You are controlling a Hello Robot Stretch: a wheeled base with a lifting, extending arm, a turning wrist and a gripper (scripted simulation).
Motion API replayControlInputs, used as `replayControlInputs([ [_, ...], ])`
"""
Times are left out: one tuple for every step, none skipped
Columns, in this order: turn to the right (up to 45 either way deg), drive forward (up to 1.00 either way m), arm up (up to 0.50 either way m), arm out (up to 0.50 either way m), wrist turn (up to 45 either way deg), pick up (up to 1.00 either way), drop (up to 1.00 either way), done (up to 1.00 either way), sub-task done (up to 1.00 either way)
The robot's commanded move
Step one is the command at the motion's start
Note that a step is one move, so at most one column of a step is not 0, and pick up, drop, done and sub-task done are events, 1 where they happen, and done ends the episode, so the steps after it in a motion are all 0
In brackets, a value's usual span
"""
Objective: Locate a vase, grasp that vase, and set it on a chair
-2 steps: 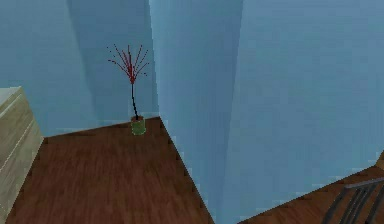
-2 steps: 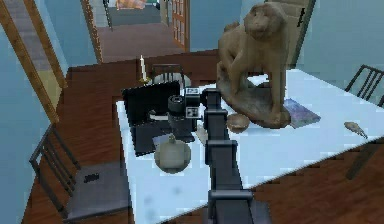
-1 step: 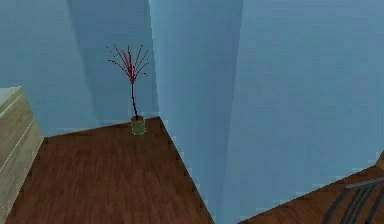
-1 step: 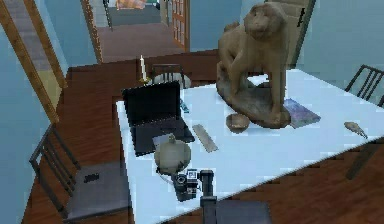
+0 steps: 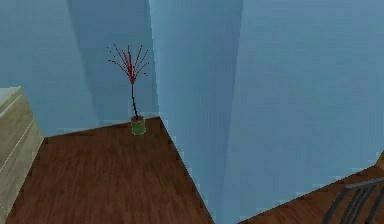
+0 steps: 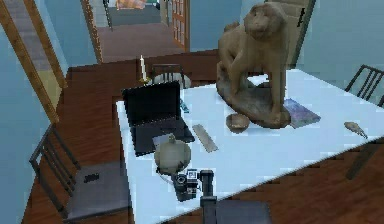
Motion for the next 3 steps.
replayControlInputs([
  [0.0, 0.00, 0.10, 0.00, 0.0, 0.00, 0.00, 0.00, 0.00],
  [0.0, 0.00, 0.30, 0.00, 0.0, 0.00, 0.00, 0.00, 0.00],
  [0.0, 0.00, 0.00, 0.00, -45.0, 0.00, 0.00, 0.00, 0.00],
])
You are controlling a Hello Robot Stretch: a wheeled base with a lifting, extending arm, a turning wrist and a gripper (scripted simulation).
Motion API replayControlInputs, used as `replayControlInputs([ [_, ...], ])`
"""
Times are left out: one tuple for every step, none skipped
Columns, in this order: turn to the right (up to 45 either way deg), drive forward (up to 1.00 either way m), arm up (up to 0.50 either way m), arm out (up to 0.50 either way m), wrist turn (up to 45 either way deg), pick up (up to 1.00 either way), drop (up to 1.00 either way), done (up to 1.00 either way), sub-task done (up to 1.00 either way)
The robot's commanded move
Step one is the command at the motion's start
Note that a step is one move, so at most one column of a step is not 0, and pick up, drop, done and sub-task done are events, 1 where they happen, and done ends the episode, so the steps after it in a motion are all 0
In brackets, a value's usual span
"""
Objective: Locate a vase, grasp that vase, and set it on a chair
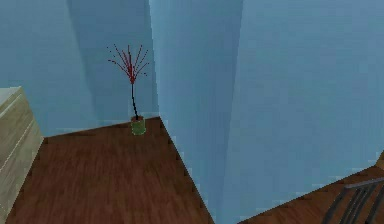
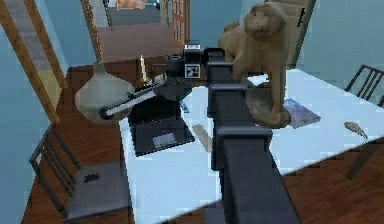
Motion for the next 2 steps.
replayControlInputs([
  [0.0, 0.00, 0.00, 0.00, -45.0, 0.00, 0.00, 0.00, 0.00],
  [0.0, 0.00, 0.00, 0.00, -21.0, 0.00, 0.00, 0.00, 0.00],
])
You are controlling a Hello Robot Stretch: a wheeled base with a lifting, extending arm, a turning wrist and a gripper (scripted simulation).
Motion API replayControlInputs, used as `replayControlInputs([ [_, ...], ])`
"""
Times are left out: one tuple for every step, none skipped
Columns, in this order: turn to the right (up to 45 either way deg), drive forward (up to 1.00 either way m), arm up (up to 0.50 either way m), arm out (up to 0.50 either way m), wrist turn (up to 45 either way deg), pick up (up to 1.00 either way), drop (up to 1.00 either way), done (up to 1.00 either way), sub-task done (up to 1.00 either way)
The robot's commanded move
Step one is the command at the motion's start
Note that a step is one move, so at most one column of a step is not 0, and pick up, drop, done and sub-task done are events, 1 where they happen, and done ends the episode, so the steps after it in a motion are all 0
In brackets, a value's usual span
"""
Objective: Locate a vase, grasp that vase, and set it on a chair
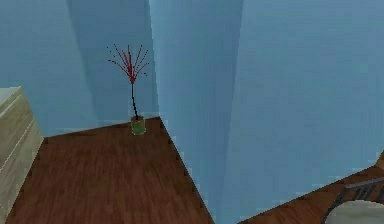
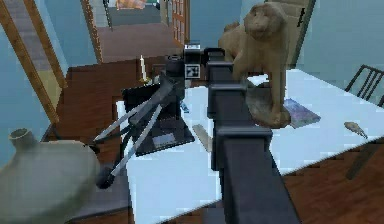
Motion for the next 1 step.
replayControlInputs([
  [0.0, 0.00, 0.00, -0.30, 0.0, 0.00, 0.00, 0.00, 0.00],
])
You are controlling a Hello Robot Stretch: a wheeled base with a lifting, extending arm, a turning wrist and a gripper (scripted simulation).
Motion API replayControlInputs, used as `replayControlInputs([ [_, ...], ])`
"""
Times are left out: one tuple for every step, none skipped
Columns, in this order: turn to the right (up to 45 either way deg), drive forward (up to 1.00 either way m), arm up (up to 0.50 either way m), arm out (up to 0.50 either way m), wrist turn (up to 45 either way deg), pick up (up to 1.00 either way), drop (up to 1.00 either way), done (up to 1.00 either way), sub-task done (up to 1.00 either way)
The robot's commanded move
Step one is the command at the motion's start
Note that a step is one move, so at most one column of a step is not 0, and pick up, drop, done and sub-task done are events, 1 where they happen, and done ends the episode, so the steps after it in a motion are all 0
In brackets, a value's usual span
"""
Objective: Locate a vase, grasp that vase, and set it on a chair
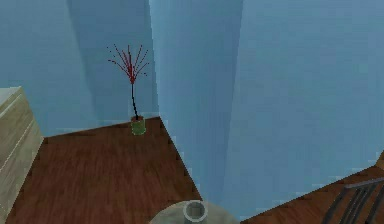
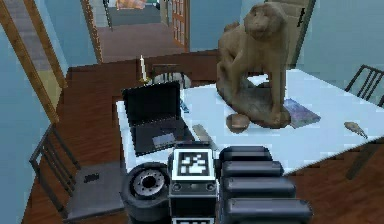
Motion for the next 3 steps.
replayControlInputs([
  [-45.0, 0.00, 0.00, 0.00, 0.0, 0.00, 0.00, 0.00, 0.00],
  [-45.0, 0.00, 0.00, 0.00, 0.0, 0.00, 0.00, 0.00, 0.00],
  [-33.0, 0.00, 0.00, 0.00, 0.0, 0.00, 0.00, 0.00, 0.00],
])
